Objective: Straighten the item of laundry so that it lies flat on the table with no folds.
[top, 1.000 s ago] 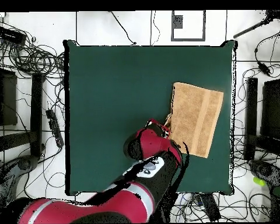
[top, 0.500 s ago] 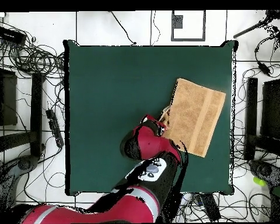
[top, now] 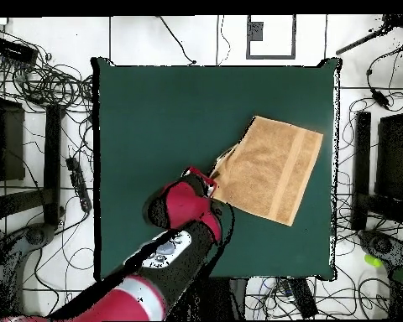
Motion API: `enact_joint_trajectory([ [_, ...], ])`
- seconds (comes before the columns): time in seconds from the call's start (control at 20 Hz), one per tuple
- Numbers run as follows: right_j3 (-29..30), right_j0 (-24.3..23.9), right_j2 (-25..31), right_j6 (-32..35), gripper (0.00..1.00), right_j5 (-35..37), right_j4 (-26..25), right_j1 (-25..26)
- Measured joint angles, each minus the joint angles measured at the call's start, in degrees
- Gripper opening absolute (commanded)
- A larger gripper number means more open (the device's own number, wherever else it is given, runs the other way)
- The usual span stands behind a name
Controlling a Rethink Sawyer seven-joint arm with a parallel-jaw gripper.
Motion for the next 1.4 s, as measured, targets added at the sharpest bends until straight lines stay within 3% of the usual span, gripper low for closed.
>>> enact_joint_trajectory([
  [0.3, -2.08, 6.14, -2.63, 0.0, 0.0, 7.1, 5.54, 3.6],
  [0.7, -4.19, 9.31, -5.41, 0.0, 0.0, 9.85, 9.43, 7.64],
  [0.75, -4.34, 10.31, -5.98, 0.0, 1.0, 9.92, 10.97, 8.5],
  [1.15, -4.36, 11.26, -6.51, 0.0, 1.0, 9.92, 12.86, 9.18],
  [1.4, -3.99, 9.94, -6.07, 0.0, 1.0, 9.93, 12.85, 7.06],
])
